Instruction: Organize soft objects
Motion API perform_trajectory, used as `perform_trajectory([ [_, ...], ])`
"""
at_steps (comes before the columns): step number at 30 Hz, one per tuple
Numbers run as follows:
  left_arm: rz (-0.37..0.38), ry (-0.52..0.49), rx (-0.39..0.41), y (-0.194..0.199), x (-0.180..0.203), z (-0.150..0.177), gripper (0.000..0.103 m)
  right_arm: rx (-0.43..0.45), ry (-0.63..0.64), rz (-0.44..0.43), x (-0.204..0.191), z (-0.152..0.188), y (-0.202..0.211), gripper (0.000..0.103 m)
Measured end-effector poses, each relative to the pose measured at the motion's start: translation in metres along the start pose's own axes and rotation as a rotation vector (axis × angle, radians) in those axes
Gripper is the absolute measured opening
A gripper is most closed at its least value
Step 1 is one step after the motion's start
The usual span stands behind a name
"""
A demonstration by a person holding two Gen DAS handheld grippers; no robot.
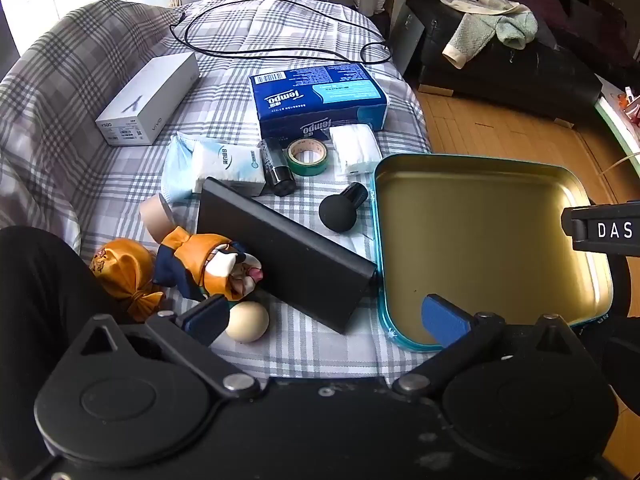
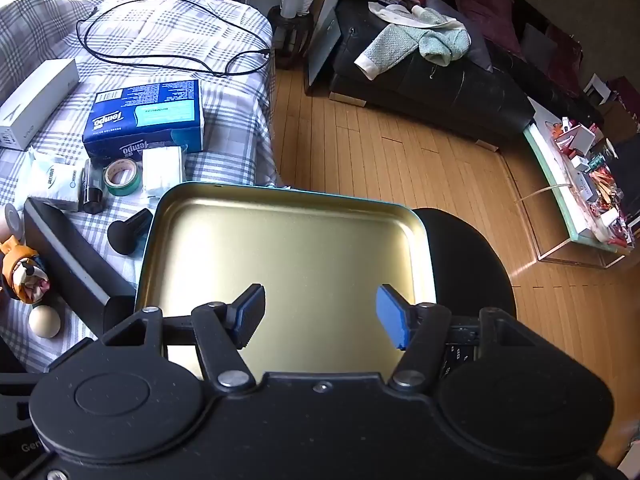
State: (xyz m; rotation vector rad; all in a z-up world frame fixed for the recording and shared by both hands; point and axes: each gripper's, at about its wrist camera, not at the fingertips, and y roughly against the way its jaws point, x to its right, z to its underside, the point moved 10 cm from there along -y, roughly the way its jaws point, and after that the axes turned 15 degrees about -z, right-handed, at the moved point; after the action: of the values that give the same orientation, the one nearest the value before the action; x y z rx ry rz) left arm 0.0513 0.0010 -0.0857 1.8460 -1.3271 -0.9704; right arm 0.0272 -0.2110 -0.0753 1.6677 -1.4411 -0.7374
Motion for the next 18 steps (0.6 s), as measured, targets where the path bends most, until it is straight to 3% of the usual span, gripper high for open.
perform_trajectory([
  [18,-0.007,0.006,0.004,0.0030,-0.0017,-0.0011,0.103,-0.018,0.008,-0.008,-0.0056,0.0021,-0.0063,0.058],
])
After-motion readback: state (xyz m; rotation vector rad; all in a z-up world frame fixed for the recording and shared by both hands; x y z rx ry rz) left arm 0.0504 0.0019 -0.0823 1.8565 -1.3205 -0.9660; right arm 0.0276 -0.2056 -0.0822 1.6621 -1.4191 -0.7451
